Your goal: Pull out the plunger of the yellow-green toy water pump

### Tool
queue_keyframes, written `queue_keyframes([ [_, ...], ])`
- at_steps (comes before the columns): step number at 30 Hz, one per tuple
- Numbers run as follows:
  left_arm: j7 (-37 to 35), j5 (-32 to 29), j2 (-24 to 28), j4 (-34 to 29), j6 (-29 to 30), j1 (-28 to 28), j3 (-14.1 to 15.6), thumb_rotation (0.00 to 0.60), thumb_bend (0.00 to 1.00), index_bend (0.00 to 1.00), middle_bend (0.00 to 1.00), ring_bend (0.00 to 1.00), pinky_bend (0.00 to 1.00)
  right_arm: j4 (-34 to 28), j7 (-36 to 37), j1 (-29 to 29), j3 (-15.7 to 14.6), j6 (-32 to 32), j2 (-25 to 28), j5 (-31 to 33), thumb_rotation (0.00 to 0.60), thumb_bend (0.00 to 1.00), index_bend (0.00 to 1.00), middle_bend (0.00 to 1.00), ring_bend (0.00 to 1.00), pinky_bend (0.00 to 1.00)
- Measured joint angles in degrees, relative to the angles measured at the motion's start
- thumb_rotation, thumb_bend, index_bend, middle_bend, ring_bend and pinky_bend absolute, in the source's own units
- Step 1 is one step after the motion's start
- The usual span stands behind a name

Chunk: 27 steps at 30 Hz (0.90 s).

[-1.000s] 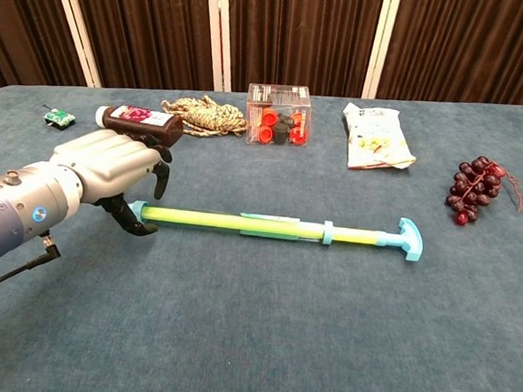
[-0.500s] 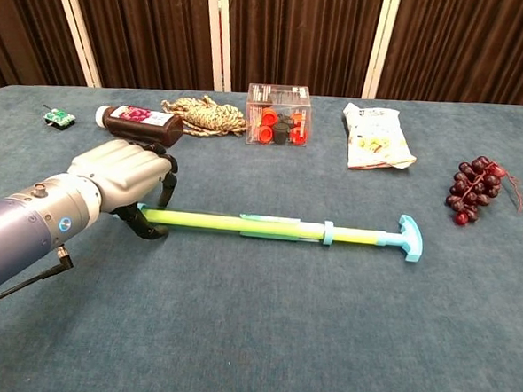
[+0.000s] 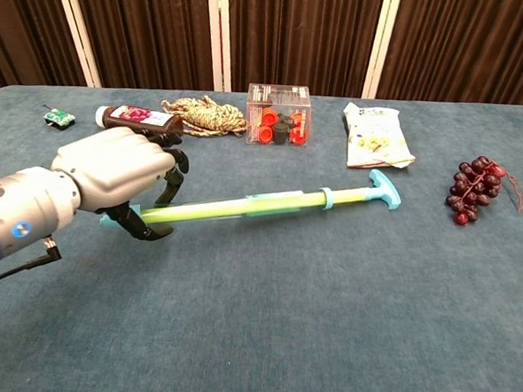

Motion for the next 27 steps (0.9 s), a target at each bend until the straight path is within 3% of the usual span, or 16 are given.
queue_keyframes([
  [8, -4.95, 9.12, 8.68, -10.01, 0.5, 0.54, 3.8, 0.6, 0.42, 0.63, 0.18, 0.0, 0.12, 0.16, -0.86, -0.12, 0.18, 0.5, -0.47, 0.03, 0.6, 0.1, 0.14, 0.0, 0.0, 0.03],
  [13, -6.72, 12.44, 12.11, -14.98, 1.51, 0.93, 4.7, 0.6, 0.42, 0.63, 0.18, 0.0, 0.12, -0.13, -0.54, -0.09, 0.31, 0.54, -0.78, 0.1, 0.6, 0.11, 0.26, 0.01, 0.0, 0.03],
  [20, -7.62, 12.66, 12.37, -16.33, 1.27, 0.66, 3.56, 0.6, 0.42, 0.63, 0.18, 0.0, 0.12, -0.86, 1.52, 0.65, 1.37, 1.2, -2.49, -0.82, 0.6, 0.13, 0.3, 0.02, 0.01, 0.03],
  [27, -7.54, 13.01, 11.58, -16.43, 0.77, 0.26, 2.97, 0.6, 0.42, 0.63, 0.18, 0.0, 0.12, -2.63, -0.74, 2.9, 4.1, -1.54, -6.14, 3.64, 0.6, 0.13, 0.31, 0.04, 0.01, 0.03],
])
